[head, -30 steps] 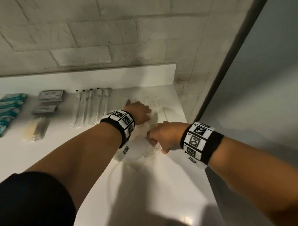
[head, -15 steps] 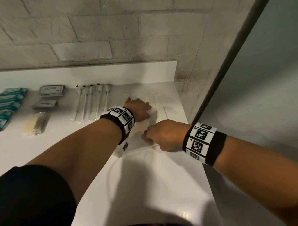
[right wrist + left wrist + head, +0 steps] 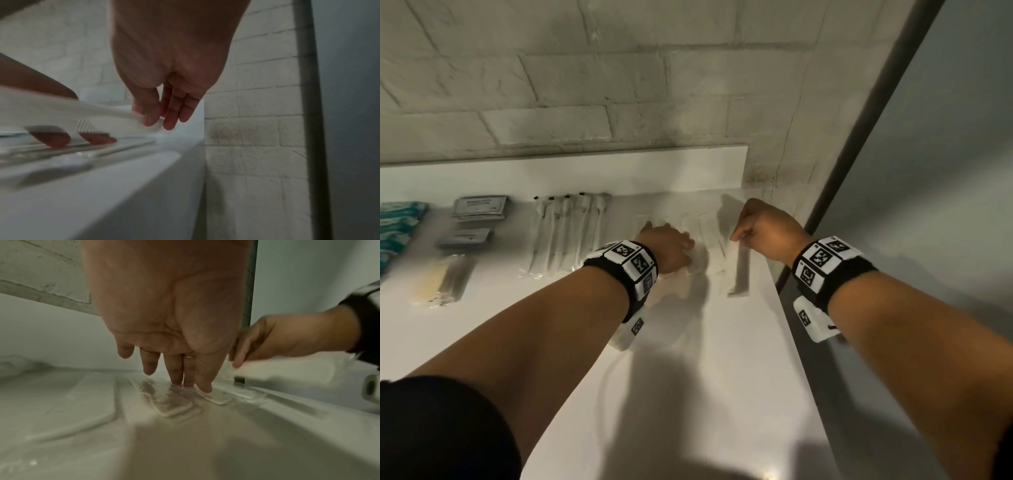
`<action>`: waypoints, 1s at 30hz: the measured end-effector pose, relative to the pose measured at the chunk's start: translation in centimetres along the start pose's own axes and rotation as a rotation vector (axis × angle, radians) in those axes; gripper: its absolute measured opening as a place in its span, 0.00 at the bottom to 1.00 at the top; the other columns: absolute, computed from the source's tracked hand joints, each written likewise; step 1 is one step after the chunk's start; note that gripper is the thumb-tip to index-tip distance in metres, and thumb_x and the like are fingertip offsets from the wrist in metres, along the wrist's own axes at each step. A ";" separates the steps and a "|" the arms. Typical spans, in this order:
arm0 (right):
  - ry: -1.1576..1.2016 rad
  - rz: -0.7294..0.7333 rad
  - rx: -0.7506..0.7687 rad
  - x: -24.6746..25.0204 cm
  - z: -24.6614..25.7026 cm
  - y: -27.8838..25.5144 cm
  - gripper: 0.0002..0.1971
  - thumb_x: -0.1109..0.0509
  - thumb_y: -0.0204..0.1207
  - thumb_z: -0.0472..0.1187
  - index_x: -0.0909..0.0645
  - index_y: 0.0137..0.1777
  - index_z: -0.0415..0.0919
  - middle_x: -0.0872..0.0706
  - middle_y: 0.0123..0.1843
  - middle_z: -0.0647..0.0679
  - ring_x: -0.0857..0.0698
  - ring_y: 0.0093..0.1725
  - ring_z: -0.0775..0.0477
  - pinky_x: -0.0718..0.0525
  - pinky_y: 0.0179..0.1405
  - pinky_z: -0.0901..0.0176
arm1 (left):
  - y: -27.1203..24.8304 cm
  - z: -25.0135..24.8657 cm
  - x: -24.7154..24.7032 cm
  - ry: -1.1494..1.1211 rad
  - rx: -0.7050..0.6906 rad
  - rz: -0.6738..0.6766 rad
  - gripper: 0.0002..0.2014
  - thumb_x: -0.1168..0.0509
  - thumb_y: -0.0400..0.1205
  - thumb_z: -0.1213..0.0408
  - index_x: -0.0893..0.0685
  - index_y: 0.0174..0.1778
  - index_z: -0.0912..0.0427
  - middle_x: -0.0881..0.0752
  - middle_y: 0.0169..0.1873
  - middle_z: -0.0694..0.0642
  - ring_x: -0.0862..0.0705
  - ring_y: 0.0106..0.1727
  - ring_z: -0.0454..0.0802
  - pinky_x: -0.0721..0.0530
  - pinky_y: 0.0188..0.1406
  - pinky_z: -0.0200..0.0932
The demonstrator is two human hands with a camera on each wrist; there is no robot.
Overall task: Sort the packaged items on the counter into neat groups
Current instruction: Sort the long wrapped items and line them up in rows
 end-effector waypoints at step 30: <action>-0.344 0.311 -0.046 0.5 0.4 2.7 0.32 0.29 0.76 0.45 0.33 0.78 0.40 0.26 0.76 0.41 0.20 0.66 0.38 0.22 0.60 0.53 | 1.7 -3.7 1.2 -0.138 0.067 -0.175 0.36 0.36 0.74 0.34 0.29 0.77 0.45 0.32 0.80 0.47 0.50 0.85 0.52 0.61 0.81 0.60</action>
Point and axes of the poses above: each hand's wrist, its own y-axis towards the middle knuckle, its own x-axis out of the back of the hand, z = x × y, the point moved 2 cm from there along y, towards the middle knuckle
